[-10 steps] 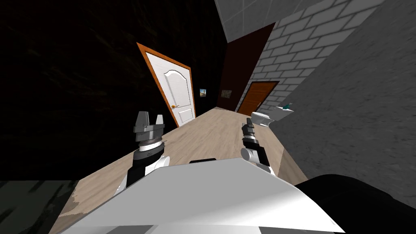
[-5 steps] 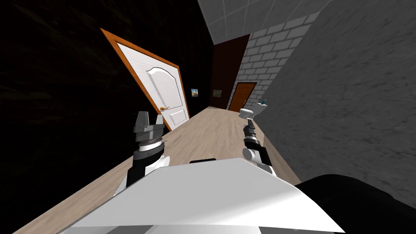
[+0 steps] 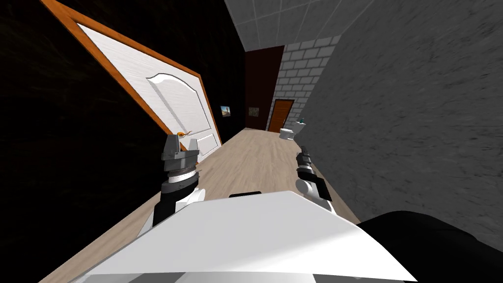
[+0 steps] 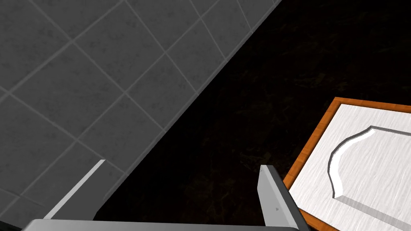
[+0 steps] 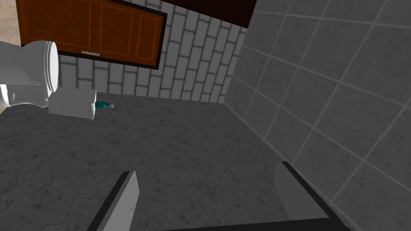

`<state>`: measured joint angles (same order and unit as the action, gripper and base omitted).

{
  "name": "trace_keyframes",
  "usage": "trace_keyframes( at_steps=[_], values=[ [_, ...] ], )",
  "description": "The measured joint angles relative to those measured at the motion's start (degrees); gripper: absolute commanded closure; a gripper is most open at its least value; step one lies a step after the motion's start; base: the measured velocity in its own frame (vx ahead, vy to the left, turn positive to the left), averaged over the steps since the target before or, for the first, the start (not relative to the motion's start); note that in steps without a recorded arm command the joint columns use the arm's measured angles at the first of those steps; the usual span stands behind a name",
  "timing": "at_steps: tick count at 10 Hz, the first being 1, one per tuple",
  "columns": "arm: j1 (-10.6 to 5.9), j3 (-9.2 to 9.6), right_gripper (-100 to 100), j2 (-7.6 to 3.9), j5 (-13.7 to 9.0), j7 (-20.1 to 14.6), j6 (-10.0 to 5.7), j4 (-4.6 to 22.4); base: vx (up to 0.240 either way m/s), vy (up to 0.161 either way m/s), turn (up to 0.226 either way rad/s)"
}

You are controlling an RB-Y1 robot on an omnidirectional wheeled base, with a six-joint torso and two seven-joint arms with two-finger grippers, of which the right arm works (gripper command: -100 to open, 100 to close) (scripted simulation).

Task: Pull the door open

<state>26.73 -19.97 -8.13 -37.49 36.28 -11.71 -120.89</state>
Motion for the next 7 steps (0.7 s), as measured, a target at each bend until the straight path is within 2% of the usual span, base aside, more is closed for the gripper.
trace_keyframes(
  at_steps=[2,7],
  values=[
    [-0.1,-0.78,-100,-0.29,-2.0,1.6,0.37,1.1,-0.043,0.089,-0.367],
    [-0.89,-3.63,-100,-0.85,-8.0,6.7,2.49,3.6,-0.046,0.098,-0.289]
  ],
)
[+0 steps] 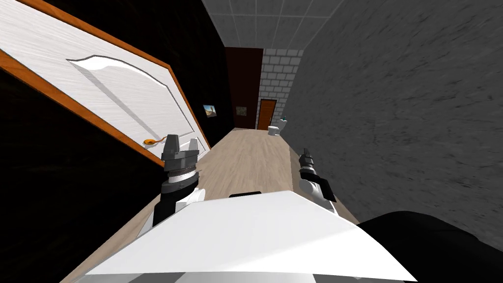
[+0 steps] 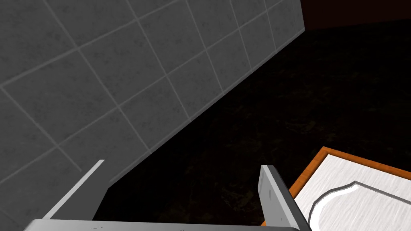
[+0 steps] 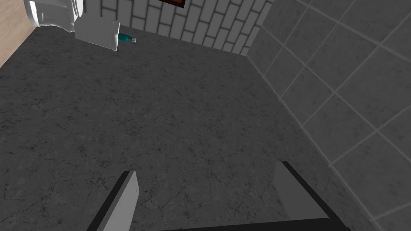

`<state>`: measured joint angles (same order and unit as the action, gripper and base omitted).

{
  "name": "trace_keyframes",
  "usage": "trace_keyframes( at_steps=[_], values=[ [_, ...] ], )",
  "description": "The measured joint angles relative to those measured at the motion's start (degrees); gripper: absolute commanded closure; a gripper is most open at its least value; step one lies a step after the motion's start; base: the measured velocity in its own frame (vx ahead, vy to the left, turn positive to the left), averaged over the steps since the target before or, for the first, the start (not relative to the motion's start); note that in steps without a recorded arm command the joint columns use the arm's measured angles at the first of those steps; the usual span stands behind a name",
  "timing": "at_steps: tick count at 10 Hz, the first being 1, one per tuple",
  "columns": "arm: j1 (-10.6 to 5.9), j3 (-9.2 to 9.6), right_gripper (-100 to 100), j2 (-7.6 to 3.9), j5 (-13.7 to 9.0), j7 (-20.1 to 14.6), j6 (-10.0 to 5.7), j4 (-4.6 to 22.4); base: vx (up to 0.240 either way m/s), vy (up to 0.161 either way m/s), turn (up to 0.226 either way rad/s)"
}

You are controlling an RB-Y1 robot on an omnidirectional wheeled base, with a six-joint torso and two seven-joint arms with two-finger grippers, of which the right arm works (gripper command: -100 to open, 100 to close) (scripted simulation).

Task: Pull the door open

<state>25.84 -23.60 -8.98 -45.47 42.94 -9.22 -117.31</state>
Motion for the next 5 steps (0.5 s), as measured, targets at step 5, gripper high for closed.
trace_keyframes(
  at_steps=[5],
  values=[
    [-0.36,-2.49,-100,-0.52,-5.7,4.7,1.73,2.3,-0.043,0.092,-0.287]
  ],
)
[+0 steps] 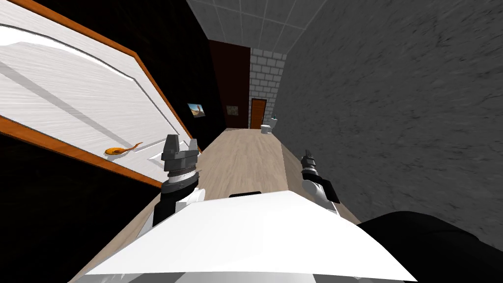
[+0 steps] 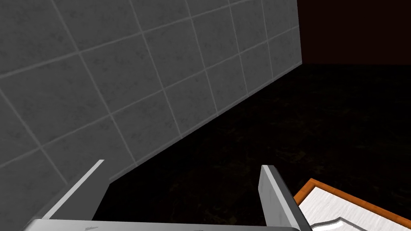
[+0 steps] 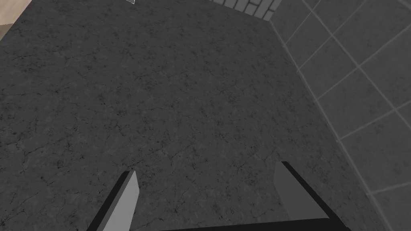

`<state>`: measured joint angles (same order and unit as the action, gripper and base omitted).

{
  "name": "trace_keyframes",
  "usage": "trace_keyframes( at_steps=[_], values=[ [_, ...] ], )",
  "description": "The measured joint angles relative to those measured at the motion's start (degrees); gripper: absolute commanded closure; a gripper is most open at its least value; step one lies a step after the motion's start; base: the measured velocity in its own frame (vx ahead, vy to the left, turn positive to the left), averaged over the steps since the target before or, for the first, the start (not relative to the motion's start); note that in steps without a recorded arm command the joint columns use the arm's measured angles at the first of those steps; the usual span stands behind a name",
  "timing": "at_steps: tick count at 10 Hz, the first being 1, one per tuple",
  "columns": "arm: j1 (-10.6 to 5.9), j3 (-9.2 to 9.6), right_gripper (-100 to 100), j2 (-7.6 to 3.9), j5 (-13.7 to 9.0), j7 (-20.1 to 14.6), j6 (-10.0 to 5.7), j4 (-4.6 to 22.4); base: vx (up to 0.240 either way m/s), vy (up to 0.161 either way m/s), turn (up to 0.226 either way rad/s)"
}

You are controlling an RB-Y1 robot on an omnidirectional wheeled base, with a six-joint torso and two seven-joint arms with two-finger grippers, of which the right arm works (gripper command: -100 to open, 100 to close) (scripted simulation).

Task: Pull the door open

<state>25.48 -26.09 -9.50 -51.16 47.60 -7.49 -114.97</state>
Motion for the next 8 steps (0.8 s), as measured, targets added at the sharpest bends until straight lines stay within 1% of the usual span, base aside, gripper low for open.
trace_keyframes(
  at_steps=[1,3,5,7,8],
  values=[
    [-0.25,-0.33,-100,-0.08,-0.9,0.9,0.17,0.7,-0.063,0.083,-0.368],
    [-0.48,-1.27,-100,-0.15,-3.1,2.8,0.87,1.6,-0.071,0.091,-0.231],
    [-0.8,-2.51,-100,-0.24,-5.4,4.7,1.91,2.4,-0.058,0.086,-0.311],
    [-1.12,-3.71,-100,-0.05,-7.6,6.9,2.97,3.1,-0.055,0.09,-0.266],
    [-1.23,-4.04,-100,-0.43,-8.9,7.9,3.07,4.0,-0.045,0.089,-0.261]
  ],
)
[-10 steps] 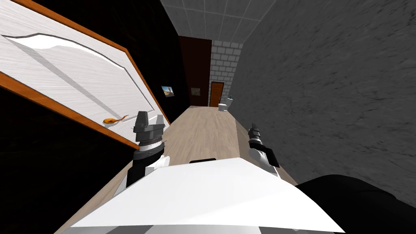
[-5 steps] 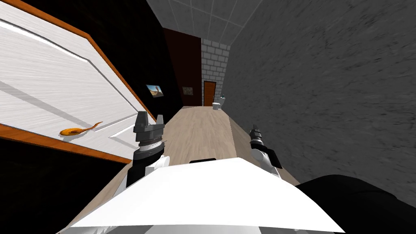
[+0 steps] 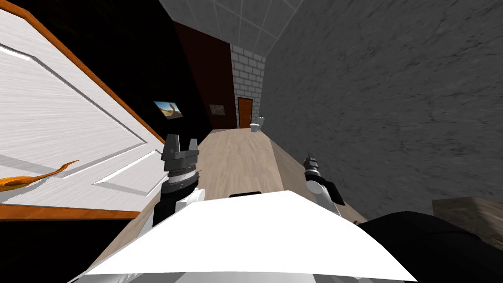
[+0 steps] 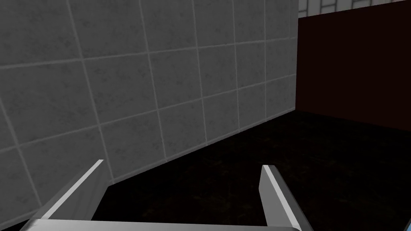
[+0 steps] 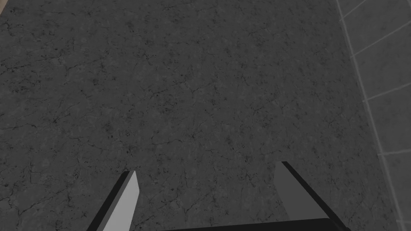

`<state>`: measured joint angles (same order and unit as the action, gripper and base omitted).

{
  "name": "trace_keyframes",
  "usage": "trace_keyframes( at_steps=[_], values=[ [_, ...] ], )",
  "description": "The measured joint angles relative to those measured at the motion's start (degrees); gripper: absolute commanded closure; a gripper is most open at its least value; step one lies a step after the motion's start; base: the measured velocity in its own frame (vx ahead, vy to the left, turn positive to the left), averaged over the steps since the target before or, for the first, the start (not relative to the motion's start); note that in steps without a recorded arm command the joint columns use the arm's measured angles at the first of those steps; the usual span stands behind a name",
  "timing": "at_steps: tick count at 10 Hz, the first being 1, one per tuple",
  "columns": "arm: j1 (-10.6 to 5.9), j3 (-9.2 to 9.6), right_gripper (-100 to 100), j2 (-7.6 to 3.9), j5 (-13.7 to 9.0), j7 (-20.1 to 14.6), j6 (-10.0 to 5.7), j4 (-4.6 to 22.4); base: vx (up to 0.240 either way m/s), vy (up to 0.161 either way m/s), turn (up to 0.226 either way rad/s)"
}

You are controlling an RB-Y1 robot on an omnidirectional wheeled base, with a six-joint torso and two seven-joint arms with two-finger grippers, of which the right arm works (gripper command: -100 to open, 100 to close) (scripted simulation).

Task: Pull the door open

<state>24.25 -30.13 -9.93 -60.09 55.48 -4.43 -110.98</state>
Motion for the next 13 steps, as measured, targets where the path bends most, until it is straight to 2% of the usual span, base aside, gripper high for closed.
trace_keyframes(
  at_steps=[1,2,3,6,9,12,13],
  values=[
    [-0.06,-0.45,-100,-0.03,-1.1,0.9,0.23,0.5,-0.05,0.083,-0.427],
    [-0.42,-1.27,-100,0.41,-2.2,2.2,1.01,0.7,-0.059,0.085,-0.269],
    [-0.43,-1.56,-100,-0.04,-3.4,3.1,1.2,1.5,-0.067,0.085,-0.276],
    [-0.97,-3.47,-100,0.2,-6.9,6.3,2.67,2.7,-0.06,0.078,-0.271],
    [-0.82,-4.38,-100,-0.62,-10.5,8.9,2.99,4.5,-0.071,0.078,-0.304],
    [-1.74,-6.79,-100,0.15,-13.4,12.3,5.21,5.5,-0.05,0.058,-0.21],
    [-1.56,-6.65,-100,-0.4,-14.4,12.8,5.03,6.2,-0.041,0.061,-0.319]
  ],
)
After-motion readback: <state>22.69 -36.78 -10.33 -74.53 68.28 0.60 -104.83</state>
